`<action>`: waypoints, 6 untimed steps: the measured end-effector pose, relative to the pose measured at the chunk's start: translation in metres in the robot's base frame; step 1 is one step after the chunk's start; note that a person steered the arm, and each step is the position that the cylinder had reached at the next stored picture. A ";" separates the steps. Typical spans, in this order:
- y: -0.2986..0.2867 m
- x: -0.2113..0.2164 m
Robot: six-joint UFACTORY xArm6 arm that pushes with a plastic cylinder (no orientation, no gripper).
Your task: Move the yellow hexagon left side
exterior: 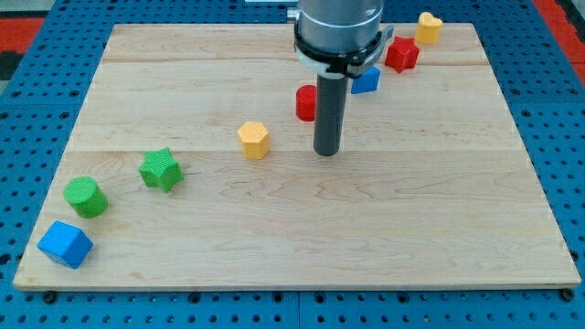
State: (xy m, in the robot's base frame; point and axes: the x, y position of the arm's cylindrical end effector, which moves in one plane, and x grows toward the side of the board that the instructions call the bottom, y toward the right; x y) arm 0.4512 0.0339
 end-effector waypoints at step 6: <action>0.108 -0.011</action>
